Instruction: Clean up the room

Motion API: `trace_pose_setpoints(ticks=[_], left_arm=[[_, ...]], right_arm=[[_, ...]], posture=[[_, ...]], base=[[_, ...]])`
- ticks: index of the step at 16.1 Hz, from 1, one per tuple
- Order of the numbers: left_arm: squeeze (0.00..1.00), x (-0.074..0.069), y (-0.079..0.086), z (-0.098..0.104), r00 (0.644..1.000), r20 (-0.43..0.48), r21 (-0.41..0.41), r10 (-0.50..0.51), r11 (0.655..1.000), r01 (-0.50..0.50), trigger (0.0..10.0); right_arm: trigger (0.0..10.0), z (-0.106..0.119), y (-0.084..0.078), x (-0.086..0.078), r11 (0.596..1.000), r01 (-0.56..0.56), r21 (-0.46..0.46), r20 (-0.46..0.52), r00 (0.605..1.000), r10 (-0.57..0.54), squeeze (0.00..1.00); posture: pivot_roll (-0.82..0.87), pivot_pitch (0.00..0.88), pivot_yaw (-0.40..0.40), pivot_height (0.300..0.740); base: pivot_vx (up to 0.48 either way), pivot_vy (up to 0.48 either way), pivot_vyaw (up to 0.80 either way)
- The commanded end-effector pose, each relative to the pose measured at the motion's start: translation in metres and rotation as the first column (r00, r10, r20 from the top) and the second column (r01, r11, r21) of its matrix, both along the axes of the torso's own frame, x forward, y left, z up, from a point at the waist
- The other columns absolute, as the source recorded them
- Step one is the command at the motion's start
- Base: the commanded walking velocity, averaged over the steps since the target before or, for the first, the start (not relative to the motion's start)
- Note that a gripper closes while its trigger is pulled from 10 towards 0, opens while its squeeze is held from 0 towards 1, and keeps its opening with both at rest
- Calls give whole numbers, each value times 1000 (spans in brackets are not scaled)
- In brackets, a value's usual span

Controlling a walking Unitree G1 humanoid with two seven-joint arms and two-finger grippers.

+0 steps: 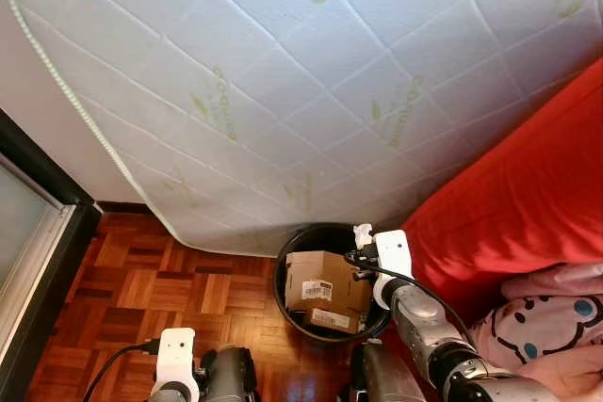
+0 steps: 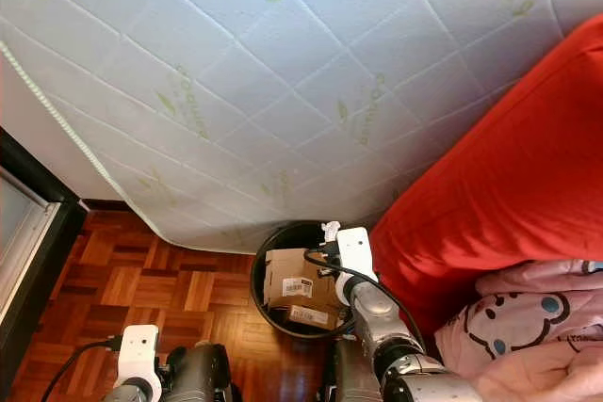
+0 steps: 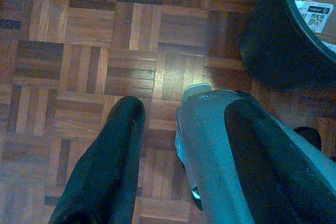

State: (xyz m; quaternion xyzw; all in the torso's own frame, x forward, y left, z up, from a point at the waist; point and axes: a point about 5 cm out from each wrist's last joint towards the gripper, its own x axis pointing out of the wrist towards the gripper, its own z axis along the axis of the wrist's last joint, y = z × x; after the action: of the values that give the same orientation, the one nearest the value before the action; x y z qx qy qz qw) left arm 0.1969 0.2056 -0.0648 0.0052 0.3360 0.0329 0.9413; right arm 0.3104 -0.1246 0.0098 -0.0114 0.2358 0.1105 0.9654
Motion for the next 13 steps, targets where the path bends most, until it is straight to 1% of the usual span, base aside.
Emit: trace_pose_setpoints(ticks=[1,6,9,10,13], left_arm=[[0,-41,-5,-24,985,-174,-22,0,1000,-4,10000],[0,-41,-4,-23,985,-171,-21,-3,1000,-1,10000],[0,-42,-3,-24,985,-170,-21,-3,1000,0,10000],[0,-44,-3,-24,985,-170,-21,-4,1000,0,10000],[0,-44,-4,-24,985,-171,-21,-6,1000,2,10000]], right_arm=[[10000,-8,-4,-7,1000,7,-9,-37,999,-7,1000],[10000,-12,-7,-11,1000,9,-23,-55,998,-10,1000],[10000,-18,-8,-15,999,8,-52,-85,996,-12,1000],[10000,-22,-8,-19,999,2,-53,-111,994,-8,1000],[10000,-25,-7,-23,999,8,-39,-127,992,-13,1000]], posture=[[93,223,-35,638],[93,219,-36,638],[93,219,-36,638],[92,218,-37,638],[92,218,-37,638]], base=[[0,0,0],[0,0,0],[0,0,0],[0,0,0],[0,0,0]])
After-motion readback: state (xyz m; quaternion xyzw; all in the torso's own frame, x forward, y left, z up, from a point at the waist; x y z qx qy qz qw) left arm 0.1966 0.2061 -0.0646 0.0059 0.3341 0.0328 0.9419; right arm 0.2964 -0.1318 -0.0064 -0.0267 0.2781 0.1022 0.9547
